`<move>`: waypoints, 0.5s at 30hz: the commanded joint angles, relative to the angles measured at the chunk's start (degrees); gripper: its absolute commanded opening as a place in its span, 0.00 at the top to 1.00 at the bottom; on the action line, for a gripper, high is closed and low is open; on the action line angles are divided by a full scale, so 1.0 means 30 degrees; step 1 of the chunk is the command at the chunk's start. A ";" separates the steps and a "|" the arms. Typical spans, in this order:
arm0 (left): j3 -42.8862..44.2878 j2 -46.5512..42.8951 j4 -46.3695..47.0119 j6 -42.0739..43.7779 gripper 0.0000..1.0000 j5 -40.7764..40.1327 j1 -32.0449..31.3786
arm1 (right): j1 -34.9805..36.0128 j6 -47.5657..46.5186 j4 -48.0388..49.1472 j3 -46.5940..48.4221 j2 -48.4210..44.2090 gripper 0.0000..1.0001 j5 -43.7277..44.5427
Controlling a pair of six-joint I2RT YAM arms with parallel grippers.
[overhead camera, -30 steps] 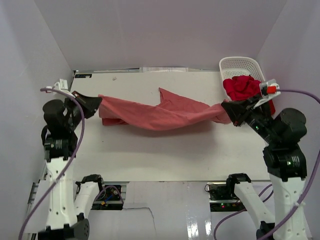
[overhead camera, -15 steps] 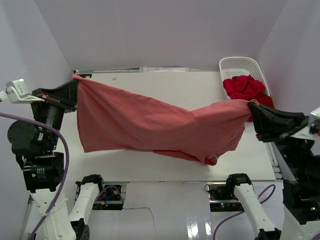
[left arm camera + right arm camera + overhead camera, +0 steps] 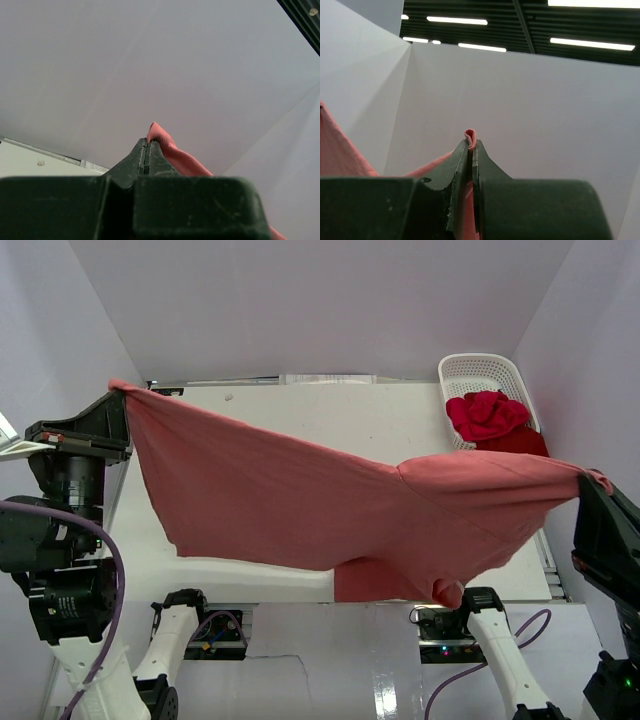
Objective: Fold and stack the t-shirts
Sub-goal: Flatten out the tshirt
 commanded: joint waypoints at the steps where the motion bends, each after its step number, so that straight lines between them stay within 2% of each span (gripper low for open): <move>1: 0.0699 0.0063 -0.0674 -0.0515 1.00 -0.2284 -0.0039 | -0.0080 -0.0899 0.2684 0.2176 -0.0158 0.92 0.1632; 4: -0.0905 -0.0521 -0.1379 -0.1569 1.00 -0.2906 -0.0039 | -0.0080 -0.1399 0.3471 0.3556 -0.0008 0.92 0.2307; 5: -0.2595 -0.0814 -0.1496 -0.1776 1.00 -0.2906 -0.0039 | -0.0080 -0.1428 0.3707 0.3589 -0.0067 0.92 0.2395; 9: -0.5830 -0.2861 -0.1263 -0.2597 1.00 -0.2819 -0.0039 | -0.0080 -0.1459 0.3797 0.3969 -0.0067 0.92 0.2339; 12: -0.6217 -0.3219 -0.0882 -0.2628 1.00 -0.2818 -0.0010 | -0.0080 -0.1254 0.3797 0.4028 0.0049 0.92 0.2045; 15: -0.5134 -0.2956 -0.0853 -0.2423 1.00 -0.2789 -0.0039 | -0.0080 -0.1019 0.3388 0.4437 0.0429 0.92 0.2103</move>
